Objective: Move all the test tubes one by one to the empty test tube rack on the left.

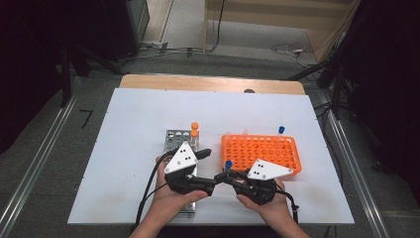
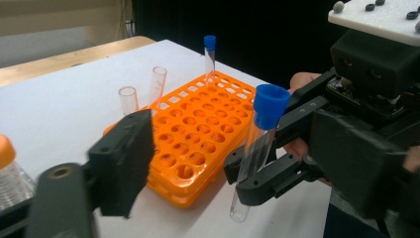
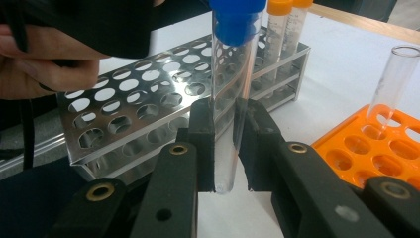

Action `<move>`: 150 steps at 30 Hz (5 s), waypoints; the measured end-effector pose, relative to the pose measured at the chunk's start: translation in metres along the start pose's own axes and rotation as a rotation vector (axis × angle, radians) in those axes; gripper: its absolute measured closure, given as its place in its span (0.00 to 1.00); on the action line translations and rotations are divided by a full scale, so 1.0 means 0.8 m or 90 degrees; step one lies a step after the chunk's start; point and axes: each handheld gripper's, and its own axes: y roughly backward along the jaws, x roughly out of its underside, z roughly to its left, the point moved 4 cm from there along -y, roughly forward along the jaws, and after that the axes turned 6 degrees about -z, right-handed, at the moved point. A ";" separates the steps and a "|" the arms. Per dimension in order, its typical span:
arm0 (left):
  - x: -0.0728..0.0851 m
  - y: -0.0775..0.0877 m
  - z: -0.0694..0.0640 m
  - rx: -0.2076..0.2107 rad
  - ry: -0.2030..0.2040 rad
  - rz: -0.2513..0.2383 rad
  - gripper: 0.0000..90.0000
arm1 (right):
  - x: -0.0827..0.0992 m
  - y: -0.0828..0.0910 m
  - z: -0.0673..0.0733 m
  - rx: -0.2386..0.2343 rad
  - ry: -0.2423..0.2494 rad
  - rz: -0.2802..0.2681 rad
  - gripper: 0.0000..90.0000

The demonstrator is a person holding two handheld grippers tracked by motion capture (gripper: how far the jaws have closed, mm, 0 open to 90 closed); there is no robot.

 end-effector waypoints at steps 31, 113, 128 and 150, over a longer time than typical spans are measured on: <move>-0.007 0.006 -0.007 0.025 -0.029 -0.003 0.85 | -0.003 0.001 0.005 -0.032 0.002 0.019 0.51; 0.009 0.003 0.108 -0.184 -0.062 0.055 0.85 | 0.049 0.106 -0.111 0.088 -0.085 0.014 0.00; 0.021 0.001 0.109 -0.129 0.011 0.061 0.72 | 0.048 0.105 -0.118 0.105 -0.085 0.010 0.00; 0.012 0.036 0.079 -0.095 0.055 -0.005 0.04 | 0.035 0.106 -0.146 0.152 -0.117 -0.012 0.04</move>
